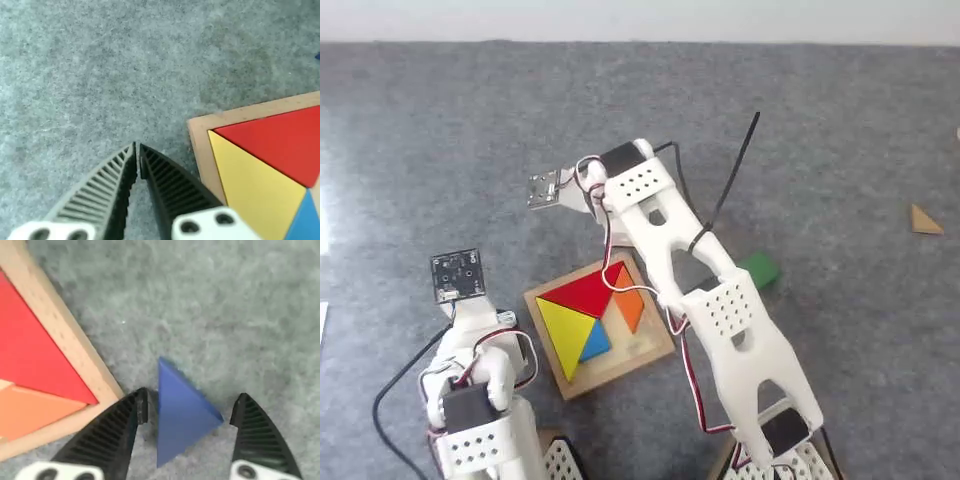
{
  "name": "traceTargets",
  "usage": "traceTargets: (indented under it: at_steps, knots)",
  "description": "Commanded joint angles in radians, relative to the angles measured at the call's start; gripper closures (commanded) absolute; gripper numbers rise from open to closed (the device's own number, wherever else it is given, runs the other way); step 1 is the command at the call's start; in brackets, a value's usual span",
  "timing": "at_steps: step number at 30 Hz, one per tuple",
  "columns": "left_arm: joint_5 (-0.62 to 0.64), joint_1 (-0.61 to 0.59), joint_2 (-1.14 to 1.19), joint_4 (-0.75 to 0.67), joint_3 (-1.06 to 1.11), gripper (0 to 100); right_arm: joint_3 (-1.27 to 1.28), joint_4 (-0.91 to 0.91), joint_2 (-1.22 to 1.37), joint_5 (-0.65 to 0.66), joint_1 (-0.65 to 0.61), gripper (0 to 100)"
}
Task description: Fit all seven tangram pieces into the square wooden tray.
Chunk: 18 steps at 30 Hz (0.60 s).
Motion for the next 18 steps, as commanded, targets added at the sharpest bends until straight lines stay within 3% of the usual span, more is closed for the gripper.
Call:
traceTargets:
  at_steps: [1, 18]
  knots:
    - [-0.005, -0.003, -0.018, 0.008, -0.007, 99, -0.051, -0.002, -0.002, 0.011, -0.013, 72.1]
    - [-0.005, -0.003, -0.018, 0.008, -0.007, 99, -0.048, 0.025, 0.007, 0.011, 0.073, 74.5]
